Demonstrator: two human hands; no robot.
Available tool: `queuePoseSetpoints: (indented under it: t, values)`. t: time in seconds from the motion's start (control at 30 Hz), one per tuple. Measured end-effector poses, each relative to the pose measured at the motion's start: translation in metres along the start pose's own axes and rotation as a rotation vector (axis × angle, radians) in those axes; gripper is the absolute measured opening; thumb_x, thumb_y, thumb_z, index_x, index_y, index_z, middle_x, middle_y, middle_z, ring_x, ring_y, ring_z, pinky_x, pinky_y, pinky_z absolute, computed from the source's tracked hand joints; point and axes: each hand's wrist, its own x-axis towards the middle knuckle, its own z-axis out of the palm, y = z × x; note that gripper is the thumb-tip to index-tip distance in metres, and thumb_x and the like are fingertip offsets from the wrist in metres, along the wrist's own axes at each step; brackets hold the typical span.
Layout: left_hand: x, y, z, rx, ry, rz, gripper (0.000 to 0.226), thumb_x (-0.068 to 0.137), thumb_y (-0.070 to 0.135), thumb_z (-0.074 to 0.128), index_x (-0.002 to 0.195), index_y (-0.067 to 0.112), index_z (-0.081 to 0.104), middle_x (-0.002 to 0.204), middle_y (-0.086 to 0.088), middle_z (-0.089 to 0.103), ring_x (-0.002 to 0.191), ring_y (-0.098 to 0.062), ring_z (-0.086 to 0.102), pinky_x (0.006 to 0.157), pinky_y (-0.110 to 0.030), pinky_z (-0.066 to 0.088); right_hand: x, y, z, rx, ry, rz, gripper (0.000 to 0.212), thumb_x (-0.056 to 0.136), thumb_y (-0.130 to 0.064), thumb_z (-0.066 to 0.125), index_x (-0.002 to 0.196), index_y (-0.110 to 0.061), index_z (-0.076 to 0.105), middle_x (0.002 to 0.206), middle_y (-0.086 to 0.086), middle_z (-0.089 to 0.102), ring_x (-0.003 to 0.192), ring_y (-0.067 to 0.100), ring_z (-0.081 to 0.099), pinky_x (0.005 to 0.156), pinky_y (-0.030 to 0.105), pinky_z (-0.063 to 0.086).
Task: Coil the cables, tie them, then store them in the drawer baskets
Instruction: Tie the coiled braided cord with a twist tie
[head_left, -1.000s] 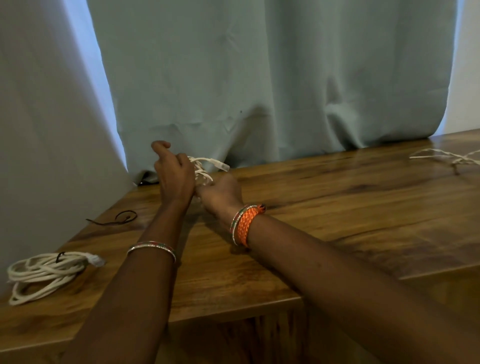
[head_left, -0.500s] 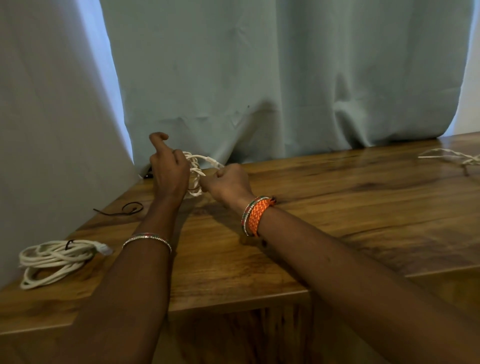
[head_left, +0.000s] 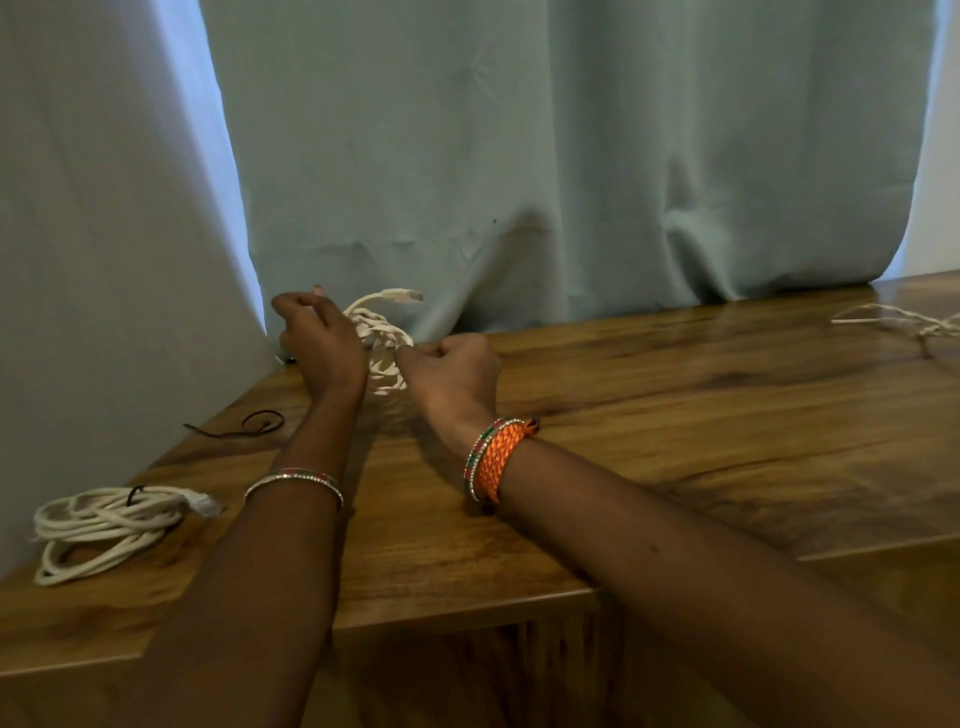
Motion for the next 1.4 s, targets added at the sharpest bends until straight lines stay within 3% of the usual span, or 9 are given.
queuePoseSetpoints:
  t: [0.2,0.37,0.57,0.73,0.93,1.07,1.17,1.3,1.4]
  values:
    - [0.006,-0.01,-0.007,0.005,0.075,-0.127,0.011,0.101,0.018,0.034,0.092,0.01,0.034,0.108,-0.028,0.06,0.098,-0.037,0.056,0.074,-0.032,0.034,-0.005,-0.002,-0.003,0.003,-0.059,-0.053,0.041,0.077,-0.013,0.073,0.046,-0.014,0.046,0.043,-0.003,0.044,0.037,0.005,0.037,0.034,0.013,0.031]
    - [0.003,-0.006,-0.003,0.01,0.035,-0.079,0.009,0.101,0.018,0.034,0.094,0.011,0.034,0.104,-0.024,0.061,0.095,-0.033,0.057,0.075,-0.031,0.036,-0.003,0.001,0.0,-0.027,-0.092,-0.023,0.044,0.078,-0.015,0.074,0.045,-0.015,0.044,0.043,-0.004,0.042,0.032,0.002,0.037,0.031,0.01,0.026]
    - [-0.011,0.012,0.008,-0.059,-0.137,0.052,0.016,0.091,0.001,0.036,0.1,0.012,0.044,0.071,-0.001,0.05,0.064,-0.016,0.047,0.055,-0.019,0.031,0.0,0.004,0.001,-0.075,-0.004,-0.03,0.022,0.085,-0.014,0.063,0.064,-0.009,0.067,0.06,0.002,0.06,0.055,0.01,0.053,0.04,0.014,0.034]
    - [-0.031,0.039,0.02,-0.146,-0.241,0.176,0.018,0.089,-0.001,0.037,0.098,0.015,0.041,0.055,0.003,0.043,0.041,0.001,0.045,0.043,-0.016,0.029,0.005,0.005,0.001,0.043,0.208,-0.066,0.025,0.088,-0.012,0.057,0.066,-0.009,0.068,0.058,0.001,0.059,0.053,0.012,0.05,0.047,0.02,0.038]
    - [-0.034,0.045,0.026,-0.132,-0.254,0.247,0.019,0.088,-0.002,0.034,0.097,0.014,0.04,0.055,0.004,0.041,0.043,0.0,0.046,0.043,-0.018,0.028,0.009,-0.003,-0.001,0.517,0.171,0.18,0.034,0.084,0.0,0.053,0.055,-0.018,0.059,0.046,-0.009,0.051,0.048,0.009,0.043,0.044,0.022,0.034]
    - [-0.035,0.046,0.025,-0.15,-0.289,0.315,0.019,0.088,-0.002,0.033,0.099,0.012,0.04,0.053,0.004,0.037,0.04,-0.003,0.042,0.04,-0.016,0.025,0.007,-0.013,-0.01,0.825,-0.014,0.368,0.013,0.085,-0.011,0.052,0.075,-0.013,0.06,0.048,-0.009,0.052,0.037,0.002,0.045,0.033,0.014,0.032]
    - [-0.033,0.043,0.023,-0.147,-0.323,0.291,0.017,0.089,-0.001,0.033,0.1,0.012,0.034,0.06,0.004,0.039,0.046,-0.006,0.038,0.043,-0.016,0.026,0.008,-0.014,-0.013,0.825,-0.105,0.402,0.013,0.088,-0.023,0.058,0.078,-0.015,0.058,0.044,-0.01,0.051,0.028,0.001,0.043,0.028,0.011,0.028]
    - [-0.035,0.042,0.026,-0.083,-0.386,0.218,0.016,0.091,0.003,0.036,0.102,0.013,0.031,0.071,-0.002,0.044,0.057,-0.013,0.041,0.052,-0.027,0.025,0.014,-0.015,-0.009,0.798,0.009,0.441,0.027,0.088,-0.029,0.064,0.106,-0.009,0.064,0.073,-0.001,0.059,0.049,0.004,0.051,0.029,0.01,0.031]
    - [-0.034,0.037,0.035,0.04,-0.444,0.15,0.017,0.096,0.012,0.036,0.097,0.002,0.05,0.089,-0.018,0.058,0.082,-0.03,0.054,0.067,-0.032,0.037,0.019,-0.014,-0.013,0.77,0.015,0.457,0.011,0.091,-0.024,0.06,0.087,-0.013,0.059,0.059,-0.003,0.049,0.03,0.0,0.042,0.028,0.01,0.026]
